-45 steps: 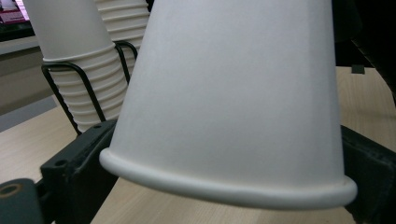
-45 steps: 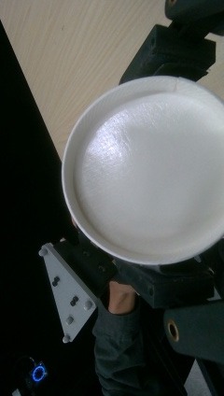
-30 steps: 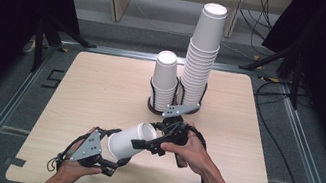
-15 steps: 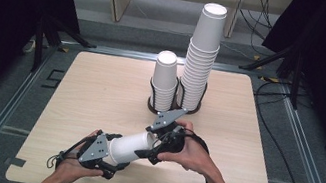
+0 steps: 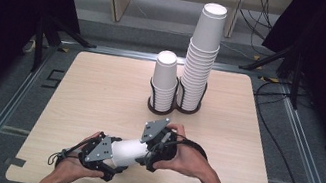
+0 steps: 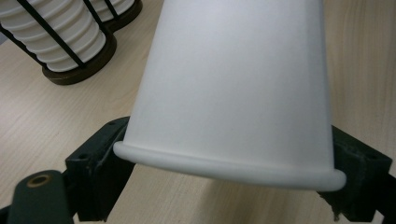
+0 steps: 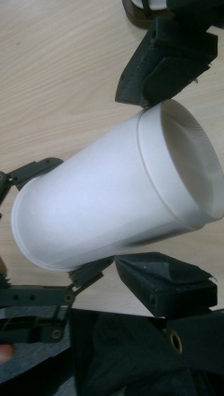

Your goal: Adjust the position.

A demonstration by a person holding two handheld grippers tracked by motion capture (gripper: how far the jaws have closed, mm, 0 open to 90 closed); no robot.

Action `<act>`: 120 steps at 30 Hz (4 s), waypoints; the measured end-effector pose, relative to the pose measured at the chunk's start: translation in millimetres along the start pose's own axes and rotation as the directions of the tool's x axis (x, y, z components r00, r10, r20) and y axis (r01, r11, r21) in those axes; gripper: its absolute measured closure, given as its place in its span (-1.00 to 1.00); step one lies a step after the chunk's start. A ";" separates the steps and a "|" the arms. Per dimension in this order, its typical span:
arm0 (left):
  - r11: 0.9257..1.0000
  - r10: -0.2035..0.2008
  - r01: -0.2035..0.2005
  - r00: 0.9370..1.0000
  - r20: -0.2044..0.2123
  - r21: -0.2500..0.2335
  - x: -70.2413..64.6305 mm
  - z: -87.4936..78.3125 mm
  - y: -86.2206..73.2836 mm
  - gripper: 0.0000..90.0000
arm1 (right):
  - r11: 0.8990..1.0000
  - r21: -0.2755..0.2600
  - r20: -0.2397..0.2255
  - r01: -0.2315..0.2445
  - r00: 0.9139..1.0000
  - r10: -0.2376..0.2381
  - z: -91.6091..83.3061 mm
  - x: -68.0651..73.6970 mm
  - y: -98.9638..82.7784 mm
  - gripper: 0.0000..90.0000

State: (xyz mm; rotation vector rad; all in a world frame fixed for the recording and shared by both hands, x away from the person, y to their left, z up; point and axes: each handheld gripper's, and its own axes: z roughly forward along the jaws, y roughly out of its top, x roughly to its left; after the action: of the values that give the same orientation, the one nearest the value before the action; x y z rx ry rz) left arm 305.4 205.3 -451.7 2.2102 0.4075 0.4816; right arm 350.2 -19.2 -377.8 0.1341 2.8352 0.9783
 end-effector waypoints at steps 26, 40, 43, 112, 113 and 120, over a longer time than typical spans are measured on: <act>0.996 0.079 -0.082 0.995 0.053 0.045 0.5 -5.9 7.1 -0.70 | 0.945 0.150 -0.001 0.290 0.956 -0.293 29.6 12.1 6.1 -0.54; 0.953 -0.108 0.139 0.986 0.128 -0.268 17.7 -11.0 -7.2 -0.88 | 0.986 -0.013 -0.063 0.165 0.984 -0.166 12.8 -1.8 -4.9 -0.50; 0.918 -0.167 0.210 0.974 0.152 -0.337 22.4 -16.1 -9.2 -0.78 | 0.991 -0.064 -0.060 0.121 0.990 -0.125 3.2 -9.2 -10.3 -0.50; 0.846 -0.235 0.284 0.958 0.161 -0.452 18.1 -26.8 5.6 -0.77 | 0.976 -0.217 -0.132 -0.017 0.991 -0.012 -4.8 -20.9 -23.8 -0.63; 0.853 -0.230 0.273 0.962 0.150 -0.445 18.1 -25.8 6.3 -0.77 | 0.979 -0.204 -0.121 -0.013 0.993 -0.012 -7.1 -19.4 -22.7 -0.63; 0.915 -0.192 0.214 0.977 0.098 -0.341 15.5 -22.5 9.2 -0.77 | 0.991 -0.094 -0.033 0.091 0.995 -0.094 -4.5 -8.2 -12.1 -0.63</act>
State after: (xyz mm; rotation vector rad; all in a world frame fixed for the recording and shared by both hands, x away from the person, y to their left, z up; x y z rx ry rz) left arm 309.6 221.2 -428.0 1.8103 0.4729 0.3412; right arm 357.1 -32.4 -380.9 -0.0252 2.7950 1.0997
